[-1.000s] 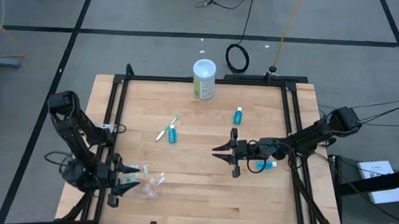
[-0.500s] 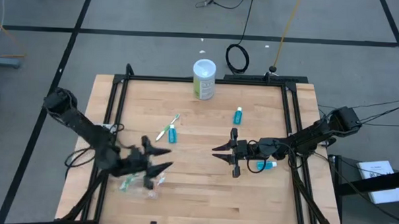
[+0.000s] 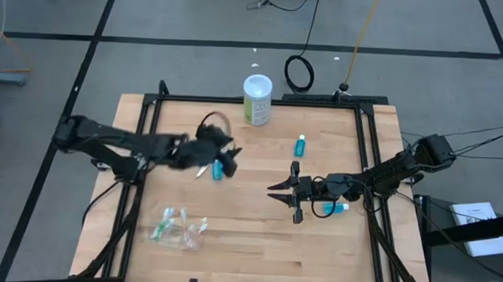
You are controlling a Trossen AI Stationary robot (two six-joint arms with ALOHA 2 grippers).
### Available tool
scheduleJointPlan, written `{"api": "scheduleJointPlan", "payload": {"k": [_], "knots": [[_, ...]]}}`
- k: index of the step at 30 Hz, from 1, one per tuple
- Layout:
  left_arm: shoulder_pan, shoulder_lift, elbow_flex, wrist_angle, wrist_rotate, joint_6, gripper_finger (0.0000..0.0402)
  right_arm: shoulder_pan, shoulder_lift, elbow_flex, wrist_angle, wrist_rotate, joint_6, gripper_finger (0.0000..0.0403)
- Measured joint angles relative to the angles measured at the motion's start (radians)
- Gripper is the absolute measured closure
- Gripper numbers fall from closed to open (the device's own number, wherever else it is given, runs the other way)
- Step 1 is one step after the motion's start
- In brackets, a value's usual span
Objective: Pick & Place toothbrushing station
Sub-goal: Put the green toothbrush into the transparent organizer
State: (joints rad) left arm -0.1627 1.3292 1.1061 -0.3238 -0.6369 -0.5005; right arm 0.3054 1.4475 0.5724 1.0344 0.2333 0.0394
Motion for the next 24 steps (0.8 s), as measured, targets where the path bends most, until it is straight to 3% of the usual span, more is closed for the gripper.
{"api": "scheduleJointPlan", "payload": {"k": [3,6,15,24], "knots": [[0.117,0.045,0.000,-0.098,0.133,-0.055,0.0188,0.000,0.000,0.000,0.000,0.000,0.001,0.0330],[0.198,0.121,-0.006,-0.178,0.194,-0.099,0.0188,0.000,0.000,0.000,0.000,0.000,0.001,0.0330],[0.331,0.357,-0.008,-0.198,0.197,-0.147,0.0188,0.001,0.000,0.000,-0.004,0.000,0.001,0.0330],[0.418,0.477,-0.008,-0.197,0.280,-0.187,0.0188,0.004,0.000,0.000,-0.018,-0.002,0.001,0.0330]]}}
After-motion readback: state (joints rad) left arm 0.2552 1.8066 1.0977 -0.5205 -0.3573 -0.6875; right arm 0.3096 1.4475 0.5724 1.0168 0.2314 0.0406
